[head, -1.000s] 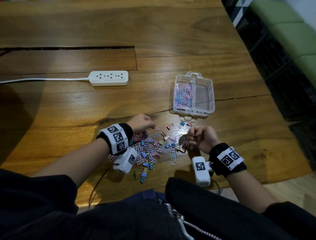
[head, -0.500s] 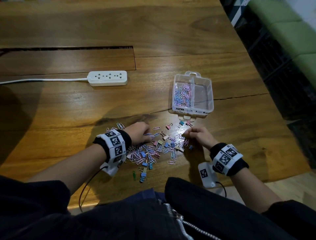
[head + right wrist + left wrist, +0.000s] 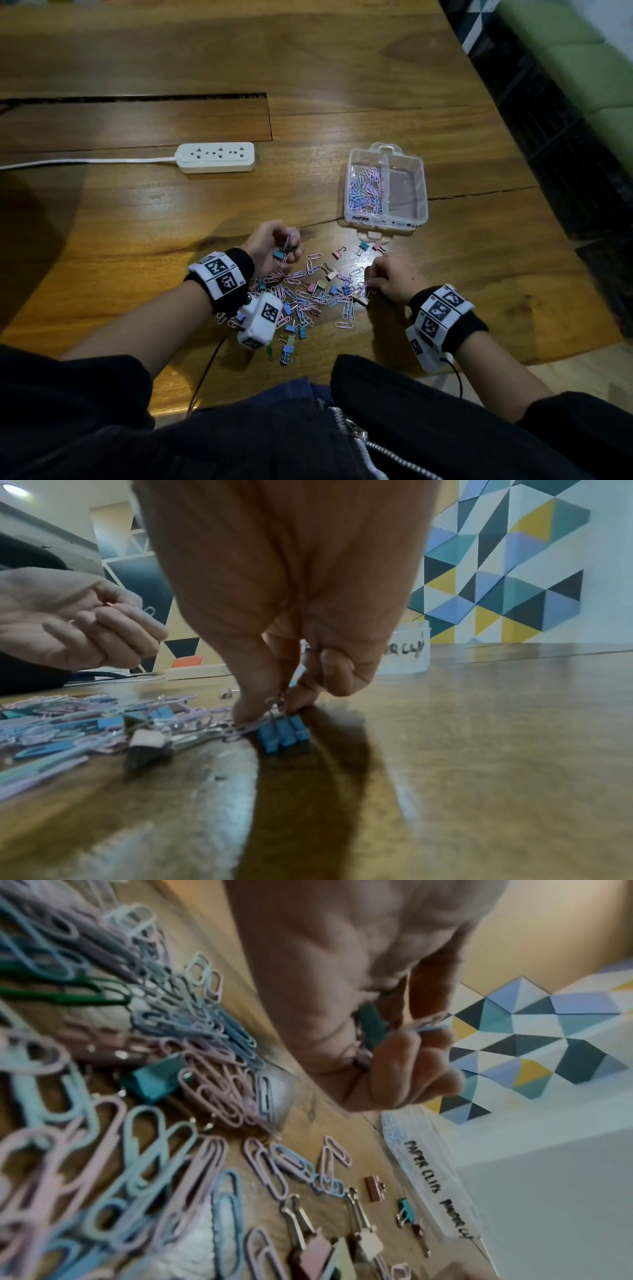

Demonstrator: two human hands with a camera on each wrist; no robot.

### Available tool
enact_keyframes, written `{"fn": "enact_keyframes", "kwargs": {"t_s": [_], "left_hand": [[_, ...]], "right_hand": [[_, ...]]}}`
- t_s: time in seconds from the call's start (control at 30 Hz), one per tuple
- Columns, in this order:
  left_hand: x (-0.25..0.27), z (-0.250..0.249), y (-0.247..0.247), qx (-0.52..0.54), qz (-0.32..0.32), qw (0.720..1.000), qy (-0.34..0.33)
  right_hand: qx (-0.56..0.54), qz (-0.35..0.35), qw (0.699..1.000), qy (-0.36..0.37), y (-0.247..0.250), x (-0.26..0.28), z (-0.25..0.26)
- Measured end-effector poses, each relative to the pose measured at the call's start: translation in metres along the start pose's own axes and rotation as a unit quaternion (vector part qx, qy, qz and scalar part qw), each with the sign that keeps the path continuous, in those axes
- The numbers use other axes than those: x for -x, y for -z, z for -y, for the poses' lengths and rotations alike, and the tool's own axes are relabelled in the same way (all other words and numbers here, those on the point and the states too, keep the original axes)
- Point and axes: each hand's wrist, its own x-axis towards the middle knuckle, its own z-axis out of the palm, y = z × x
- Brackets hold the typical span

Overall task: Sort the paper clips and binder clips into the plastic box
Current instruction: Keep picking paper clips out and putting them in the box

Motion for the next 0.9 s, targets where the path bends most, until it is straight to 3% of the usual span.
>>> {"fn": "enact_keyframes", "kwargs": {"t_s": [0.13,0.23,0.3,0.43,0.57,0.63,0.67,0.77,0.9], "left_hand": [[-0.003,-0.001,-0.003,-0.028,-0.028,0.998,0.045],[-0.002,-0.004,-0.006,-0.052,-0.039,0.995,0.072],[0.0,-0.006,-0.008,-0.051,-0.04,0.995,0.081],[0.002,-0.007,-0.014,-0.04,-0.055,0.994,0.081],[-0.002,-0.008,-0.022,-0.042,-0.082,0.995,0.043],[-0.003,-0.008,-0.027,-0.029,-0.086,0.995,0.036],[-0.003,-0.008,-0.028,-0.011,-0.086,0.996,0.034],[-0.003,-0.008,-0.03,0.056,-0.069,0.996,0.033],[-0.006,-0.006,-0.029,0.099,-0.03,0.993,0.05]], "right_hand": [[-0.087,-0.025,0.995,-0.031,-0.001,0.0,-0.005],[-0.215,-0.031,0.975,-0.037,0.003,0.002,-0.01],[-0.313,-0.035,0.948,-0.039,0.008,0.005,-0.009],[-0.5,-0.004,0.864,-0.054,0.013,0.006,-0.004],[-0.576,0.022,0.812,-0.091,0.01,0.005,0.005],[-0.569,0.021,0.817,-0.097,0.008,0.004,0.012],[-0.545,0.006,0.834,-0.086,0.006,0.004,0.016],[-0.389,-0.078,0.918,0.022,-0.004,0.01,0.039],[-0.25,-0.145,0.949,0.123,-0.019,0.008,0.071]]}}
